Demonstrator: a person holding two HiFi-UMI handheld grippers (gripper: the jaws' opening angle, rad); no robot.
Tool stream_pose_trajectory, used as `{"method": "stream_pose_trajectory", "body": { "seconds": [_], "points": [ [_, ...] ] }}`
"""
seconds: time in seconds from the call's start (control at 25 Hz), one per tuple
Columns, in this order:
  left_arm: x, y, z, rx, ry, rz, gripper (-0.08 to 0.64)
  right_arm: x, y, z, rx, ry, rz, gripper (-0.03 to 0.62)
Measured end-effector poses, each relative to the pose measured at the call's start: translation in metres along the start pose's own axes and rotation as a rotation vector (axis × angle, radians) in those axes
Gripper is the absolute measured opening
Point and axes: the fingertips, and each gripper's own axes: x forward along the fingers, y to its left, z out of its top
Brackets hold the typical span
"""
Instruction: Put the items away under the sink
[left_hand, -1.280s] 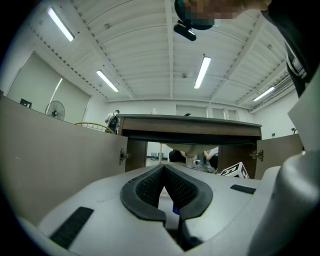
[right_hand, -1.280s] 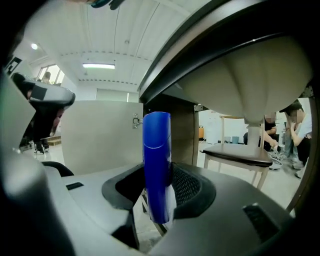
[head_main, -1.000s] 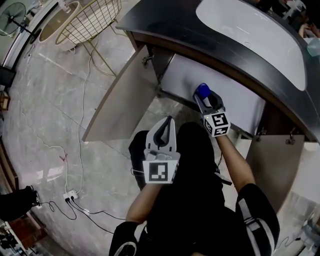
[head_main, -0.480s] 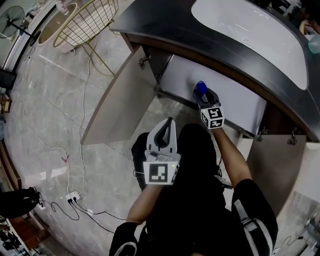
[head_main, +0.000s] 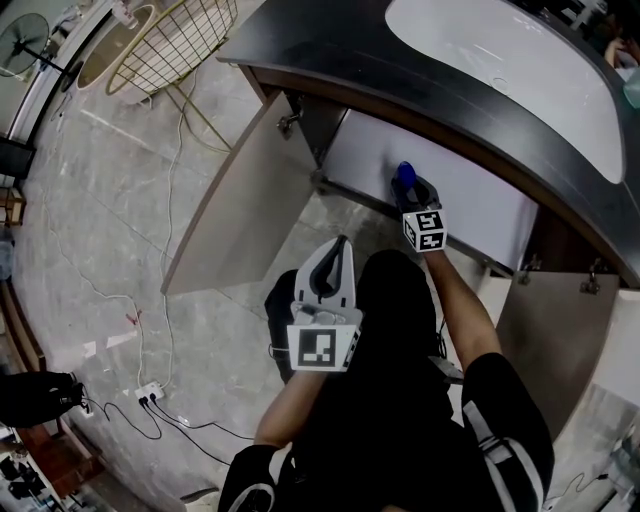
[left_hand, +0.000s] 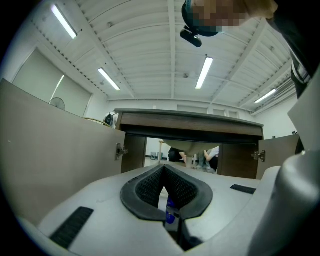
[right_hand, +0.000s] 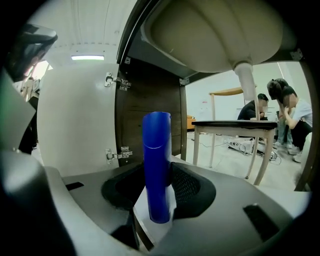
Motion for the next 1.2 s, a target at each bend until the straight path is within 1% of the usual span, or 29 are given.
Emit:
{"method": "stream_pose_trajectory", "body": {
  "seconds": [0.24,0.48,0.84,0.96,1.12,1.2],
  "points": [
    [0.003,0.004,-0.004,-0.002,0.009,0.0,0.015,0.009,-0.007,-0.008,0.005,0.01,-0.02,0.153],
    [0.01,0.007,-0.006,-0.01,0.021,-0.006,0.015,0.012,-0.008,-0.027,0.009,0.041,-0.032,0.153],
    [0.019,0.006,-0.012,-0.021,0.027,-0.024,0.014,0.009,-0.005,-0.031,0.005,0.035,-0.017,0.153],
    [0.021,0.005,-0.012,-0.029,0.028,-0.036,0.015,0.009,-0.006,-0.03,0.008,0.049,-0.024,0.155],
    [0.021,0.007,-0.013,-0.029,0.03,-0.043,0.015,0.012,-0.005,-0.033,-0.003,0.096,-0.026,0.155],
    [0.021,0.009,-0.015,-0.031,0.03,-0.043,0.015,0.012,-0.004,-0.035,0.004,0.111,-0.025,0.17]
  ]
}}
